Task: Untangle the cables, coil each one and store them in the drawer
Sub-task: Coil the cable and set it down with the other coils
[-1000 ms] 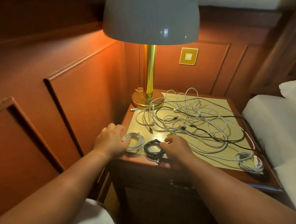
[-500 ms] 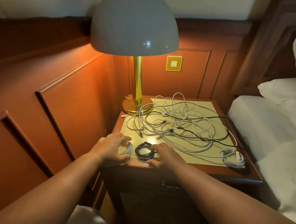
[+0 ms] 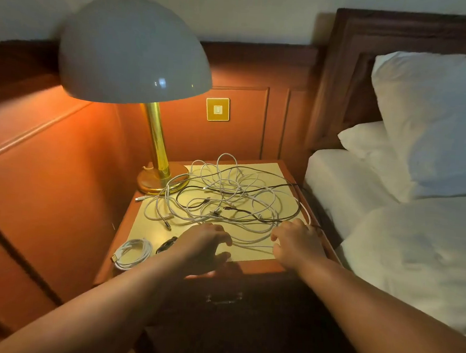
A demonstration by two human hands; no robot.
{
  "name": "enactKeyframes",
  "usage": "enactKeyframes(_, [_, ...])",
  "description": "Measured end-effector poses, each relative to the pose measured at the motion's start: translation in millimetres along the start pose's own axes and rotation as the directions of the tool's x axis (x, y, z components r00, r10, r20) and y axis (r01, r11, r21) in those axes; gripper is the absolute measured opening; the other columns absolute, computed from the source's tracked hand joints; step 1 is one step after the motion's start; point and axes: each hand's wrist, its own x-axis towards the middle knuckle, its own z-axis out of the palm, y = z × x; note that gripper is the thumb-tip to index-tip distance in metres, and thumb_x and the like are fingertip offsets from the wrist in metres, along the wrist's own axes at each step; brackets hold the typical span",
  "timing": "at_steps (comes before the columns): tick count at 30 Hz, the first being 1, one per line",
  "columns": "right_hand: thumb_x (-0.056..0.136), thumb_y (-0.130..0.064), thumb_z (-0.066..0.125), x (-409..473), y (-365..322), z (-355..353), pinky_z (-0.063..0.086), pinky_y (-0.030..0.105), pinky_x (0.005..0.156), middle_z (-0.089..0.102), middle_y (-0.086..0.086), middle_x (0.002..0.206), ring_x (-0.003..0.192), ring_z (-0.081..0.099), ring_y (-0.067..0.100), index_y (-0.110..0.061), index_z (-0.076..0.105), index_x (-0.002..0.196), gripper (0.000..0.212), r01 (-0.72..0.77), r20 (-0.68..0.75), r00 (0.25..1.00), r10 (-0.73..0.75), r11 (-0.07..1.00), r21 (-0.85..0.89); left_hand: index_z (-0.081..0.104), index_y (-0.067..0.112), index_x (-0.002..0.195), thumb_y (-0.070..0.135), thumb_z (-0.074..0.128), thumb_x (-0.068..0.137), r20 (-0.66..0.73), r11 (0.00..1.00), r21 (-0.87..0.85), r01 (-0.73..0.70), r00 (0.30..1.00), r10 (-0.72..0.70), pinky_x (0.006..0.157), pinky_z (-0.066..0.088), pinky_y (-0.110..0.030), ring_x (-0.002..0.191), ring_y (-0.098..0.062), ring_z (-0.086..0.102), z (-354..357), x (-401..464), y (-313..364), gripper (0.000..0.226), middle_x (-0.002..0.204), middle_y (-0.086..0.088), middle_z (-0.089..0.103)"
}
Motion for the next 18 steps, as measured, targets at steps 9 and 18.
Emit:
enactKeyframes(9, [0.091, -0.012, 0.061, 7, 19, 20, 0.041, 0.042, 0.095, 0.046, 0.01, 0.126, 0.114, 0.042, 0.034, -0.014, 0.062, 0.115, 0.024, 0.154, 0.106, 0.986, -0.127, 0.935, -0.318, 0.06, 0.027, 0.123, 0.034, 0.056, 0.096, 0.063, 0.996, 0.086, -0.027, 0.998, 0.021, 0.089, 0.052, -0.038, 0.114, -0.02, 0.052, 22, 52, 37, 0.028, 0.123, 0.002, 0.057])
enactKeyframes(18, [0.102, -0.03, 0.048, 23, 22, -8, 0.05, 0.033, 0.081, 0.072, -0.005, 0.093, 0.086, 0.065, 0.016, -0.023, 0.066, 0.11, 0.021, 0.084, -0.26, 0.965, -0.012, 0.961, 0.264, 0.06, 0.022, 0.108, 0.034, 0.052, 0.1, -0.096, 0.999, 0.022, 0.045, 0.994, -0.043, 0.078, 0.055, -0.035, 0.096, -0.016, 0.053, 20, 58, 16, 0.017, 0.105, 0.004, 0.061])
